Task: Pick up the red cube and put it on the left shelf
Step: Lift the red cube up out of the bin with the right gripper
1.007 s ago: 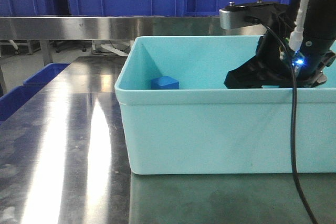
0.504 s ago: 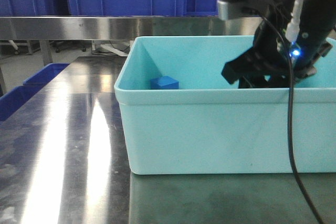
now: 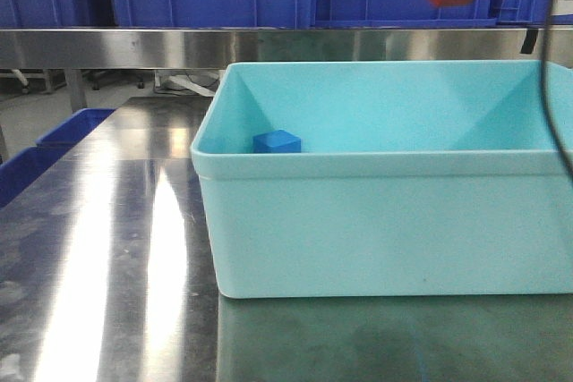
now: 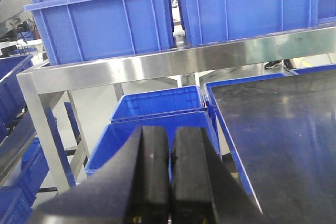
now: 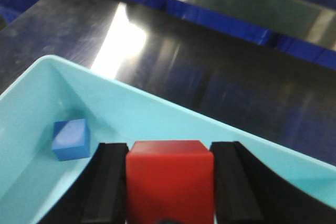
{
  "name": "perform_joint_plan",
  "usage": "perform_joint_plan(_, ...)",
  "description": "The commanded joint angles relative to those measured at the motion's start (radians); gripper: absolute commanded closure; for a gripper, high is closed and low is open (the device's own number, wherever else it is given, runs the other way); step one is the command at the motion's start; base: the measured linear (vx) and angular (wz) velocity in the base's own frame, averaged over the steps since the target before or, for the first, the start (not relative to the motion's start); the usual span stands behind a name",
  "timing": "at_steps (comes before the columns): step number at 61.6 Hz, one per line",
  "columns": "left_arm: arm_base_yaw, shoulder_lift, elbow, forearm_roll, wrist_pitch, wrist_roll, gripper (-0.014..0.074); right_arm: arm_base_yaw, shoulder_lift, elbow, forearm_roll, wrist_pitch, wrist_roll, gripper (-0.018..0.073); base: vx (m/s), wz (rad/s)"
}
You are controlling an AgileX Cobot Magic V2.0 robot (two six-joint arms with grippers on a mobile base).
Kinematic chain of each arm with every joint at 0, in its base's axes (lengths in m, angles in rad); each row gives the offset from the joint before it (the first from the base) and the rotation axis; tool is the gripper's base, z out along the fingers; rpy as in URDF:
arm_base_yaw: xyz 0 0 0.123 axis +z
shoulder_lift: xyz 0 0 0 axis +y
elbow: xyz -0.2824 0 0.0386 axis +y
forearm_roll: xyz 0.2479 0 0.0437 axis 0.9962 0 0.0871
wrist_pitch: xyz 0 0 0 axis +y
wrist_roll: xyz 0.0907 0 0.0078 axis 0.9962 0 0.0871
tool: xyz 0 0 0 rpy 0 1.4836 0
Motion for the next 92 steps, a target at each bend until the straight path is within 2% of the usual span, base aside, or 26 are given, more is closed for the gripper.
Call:
perform_joint_plan(1, -0.007, 0.0, 0.022, -0.005, -0.09, 0.001, 0.0491, -0.035, -0.096, 0.034, -0.012, -0.104, -0.012, 0.0502, 0.0, -0.02)
perform_joint_plan(18, -0.007, 0.0, 0.022, -0.005, -0.09, 0.001, 0.0491, -0.072, -0.359, 0.269, -0.012, -0.205, -0.012, 0.0502, 0.0, 0.0)
perform_joint_plan(39, -0.007, 0.0, 0.022, -0.005, -0.09, 0.001, 0.0491, -0.08, -0.607, 0.451, -0.012, -0.224, -0.012, 0.0502, 0.01, -0.04)
perform_joint_plan(92, -0.007, 0.0, 0.022, -0.005, -0.09, 0.001, 0.0491, -0.08, -0.656, 0.481, -0.012, -0.196, -0.012, 0.0502, 0.0, 0.0)
